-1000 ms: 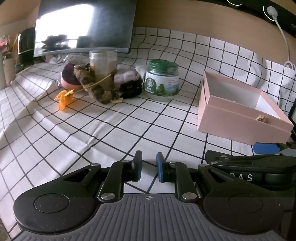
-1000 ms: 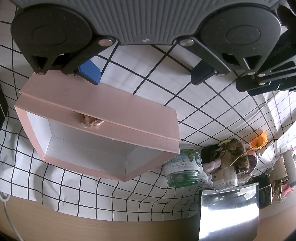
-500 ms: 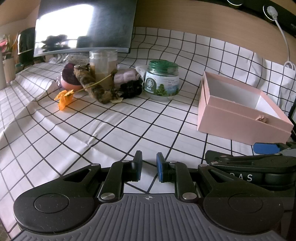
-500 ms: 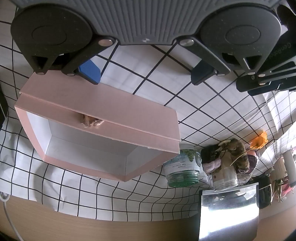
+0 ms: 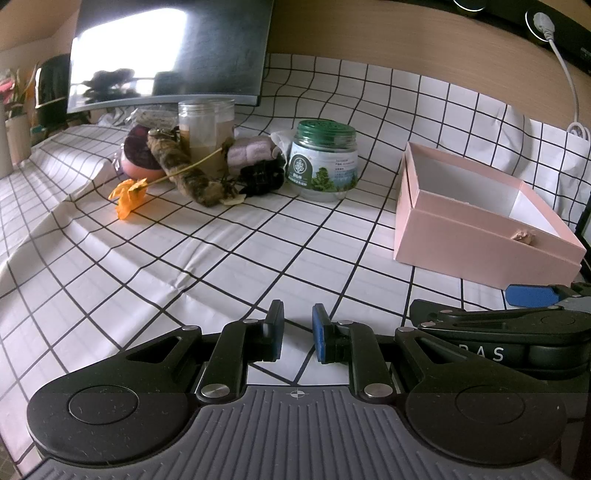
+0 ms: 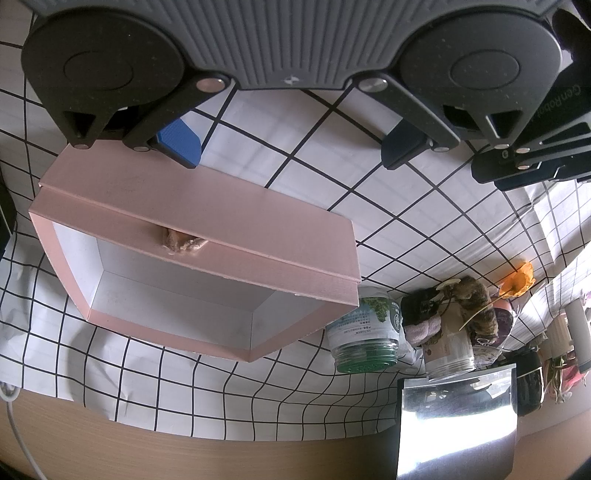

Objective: Organize soft objects

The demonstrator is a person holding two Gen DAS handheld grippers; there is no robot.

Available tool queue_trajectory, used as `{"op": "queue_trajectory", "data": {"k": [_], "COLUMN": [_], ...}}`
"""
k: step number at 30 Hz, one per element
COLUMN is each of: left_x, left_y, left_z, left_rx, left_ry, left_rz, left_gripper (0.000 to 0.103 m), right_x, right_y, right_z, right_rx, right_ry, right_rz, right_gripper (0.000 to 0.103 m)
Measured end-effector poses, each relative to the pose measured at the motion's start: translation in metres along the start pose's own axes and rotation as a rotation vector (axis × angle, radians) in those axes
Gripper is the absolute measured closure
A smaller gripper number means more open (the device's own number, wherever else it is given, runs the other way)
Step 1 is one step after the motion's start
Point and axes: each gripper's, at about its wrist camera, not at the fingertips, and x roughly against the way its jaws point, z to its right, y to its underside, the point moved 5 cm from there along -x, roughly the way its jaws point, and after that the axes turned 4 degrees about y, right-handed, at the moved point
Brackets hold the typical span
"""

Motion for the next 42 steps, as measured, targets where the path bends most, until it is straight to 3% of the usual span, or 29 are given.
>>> {"op": "queue_trajectory", "data": {"k": [42], "left_x": [-0.0023], "left_y": [0.0016], "left_z": [0.0015], "left_rx": [-0.022], "left_ry": [-0.008], "left_rz": [0.001], "left_gripper": [0.084], "right_x": [-0.0008], "right_y": [-0.0009], "right_z": [0.0011], "right_rx": [0.000], "right_ry": [-0.003], "right_rz": [-0.011], "right_gripper": [0.000]}}
